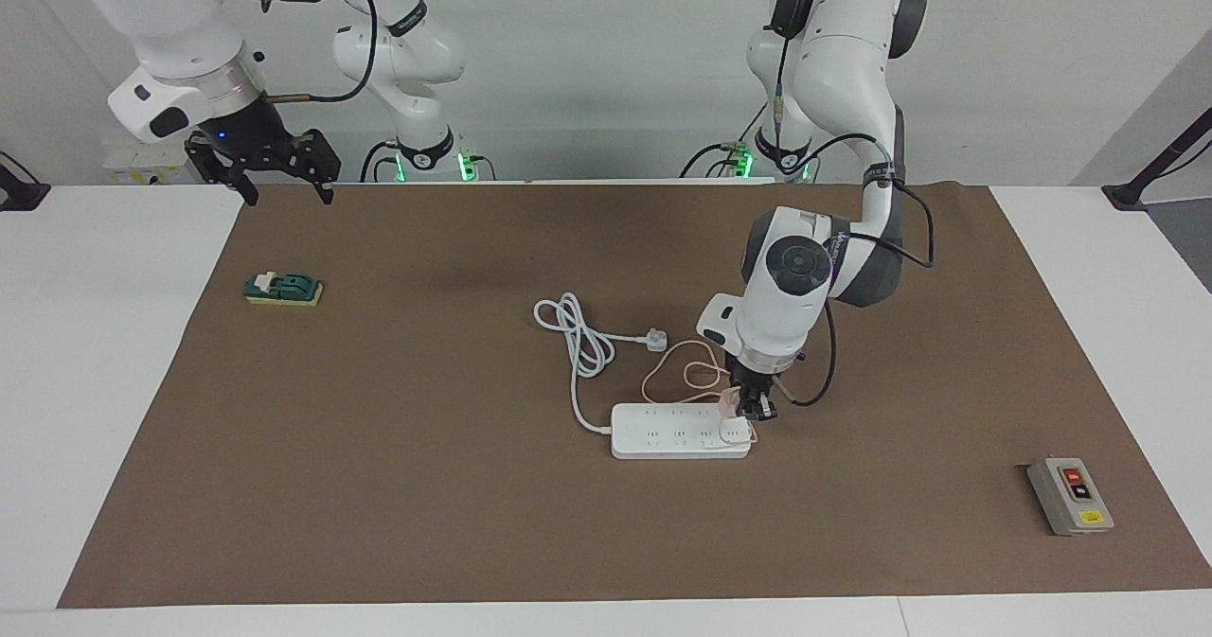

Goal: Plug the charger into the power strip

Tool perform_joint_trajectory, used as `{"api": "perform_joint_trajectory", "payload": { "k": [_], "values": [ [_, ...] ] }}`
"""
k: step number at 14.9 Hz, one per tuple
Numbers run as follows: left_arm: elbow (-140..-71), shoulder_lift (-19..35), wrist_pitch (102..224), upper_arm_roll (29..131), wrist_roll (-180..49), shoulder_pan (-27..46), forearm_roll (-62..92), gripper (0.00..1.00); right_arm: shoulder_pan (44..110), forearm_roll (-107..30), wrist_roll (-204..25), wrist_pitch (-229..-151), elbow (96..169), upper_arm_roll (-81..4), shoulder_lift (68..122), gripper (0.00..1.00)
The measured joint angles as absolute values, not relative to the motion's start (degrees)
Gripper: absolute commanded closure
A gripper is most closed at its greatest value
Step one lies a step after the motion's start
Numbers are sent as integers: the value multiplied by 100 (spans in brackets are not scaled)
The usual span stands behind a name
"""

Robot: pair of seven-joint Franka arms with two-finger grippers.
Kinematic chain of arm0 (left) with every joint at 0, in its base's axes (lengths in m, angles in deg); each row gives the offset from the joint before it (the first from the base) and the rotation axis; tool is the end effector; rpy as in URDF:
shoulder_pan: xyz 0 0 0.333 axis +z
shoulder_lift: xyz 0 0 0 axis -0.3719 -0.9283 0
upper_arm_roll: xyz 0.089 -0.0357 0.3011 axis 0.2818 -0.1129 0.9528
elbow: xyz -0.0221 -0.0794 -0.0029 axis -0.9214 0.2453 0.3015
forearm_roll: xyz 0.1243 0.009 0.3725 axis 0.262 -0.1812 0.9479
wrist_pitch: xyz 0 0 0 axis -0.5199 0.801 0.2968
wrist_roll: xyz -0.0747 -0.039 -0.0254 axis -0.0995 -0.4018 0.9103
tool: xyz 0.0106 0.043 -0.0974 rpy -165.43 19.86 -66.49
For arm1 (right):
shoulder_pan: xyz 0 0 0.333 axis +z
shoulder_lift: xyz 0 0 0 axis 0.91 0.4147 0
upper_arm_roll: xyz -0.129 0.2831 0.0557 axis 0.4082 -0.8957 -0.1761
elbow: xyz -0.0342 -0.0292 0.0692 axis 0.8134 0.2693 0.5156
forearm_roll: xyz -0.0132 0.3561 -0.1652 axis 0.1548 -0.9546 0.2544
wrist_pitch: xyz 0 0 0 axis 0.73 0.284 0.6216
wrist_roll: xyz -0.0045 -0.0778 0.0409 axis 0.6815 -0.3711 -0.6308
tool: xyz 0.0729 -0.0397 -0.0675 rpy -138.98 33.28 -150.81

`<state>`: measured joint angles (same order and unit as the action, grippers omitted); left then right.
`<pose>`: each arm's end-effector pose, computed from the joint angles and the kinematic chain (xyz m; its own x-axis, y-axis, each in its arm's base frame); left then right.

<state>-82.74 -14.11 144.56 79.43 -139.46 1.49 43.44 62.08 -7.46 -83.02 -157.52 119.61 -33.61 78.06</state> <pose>0.6456 -0.2802 0.3426 0.1022 -0.9948 0.0005 -0.9943 -0.1021 -0.0300 0.5353 -0.0134 0.6303 0.9978 -0.0030 -0.0655 -0.0027 -1.0000 0.0053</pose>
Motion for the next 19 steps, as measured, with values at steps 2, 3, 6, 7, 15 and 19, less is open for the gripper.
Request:
{"api": "perform_joint_trajectory", "payload": {
  "k": [2,3,6,7,15,19],
  "values": [
    [-8297,-1401,14484,7945,-14006,149,4345,100,6208,-746,-8302,-15752,11961,-3361,7806,0],
    [-8303,-1398,14491,7946,-14025,149,4345,99,6208,-746,-8302,-15752,11961,-3361,7806,0],
    [-8316,-1392,14509,7947,-14080,149,4345,99,6208,-746,-8302,-15752,11961,-3361,7806,0],
    [-8323,-1392,14521,7947,-14154,149,4345,99,6208,-746,-8302,-15752,11961,-3361,7806,0],
    [-8459,-1391,14724,7955,-14376,150,4344,100,6208,-746,-8302,-15752,11961,-3361,7806,0],
    [-8459,-1391,14725,7955,-14376,149,4345,100,6208,-746,-8302,-15752,11961,-3361,7806,0]
  ]
}}
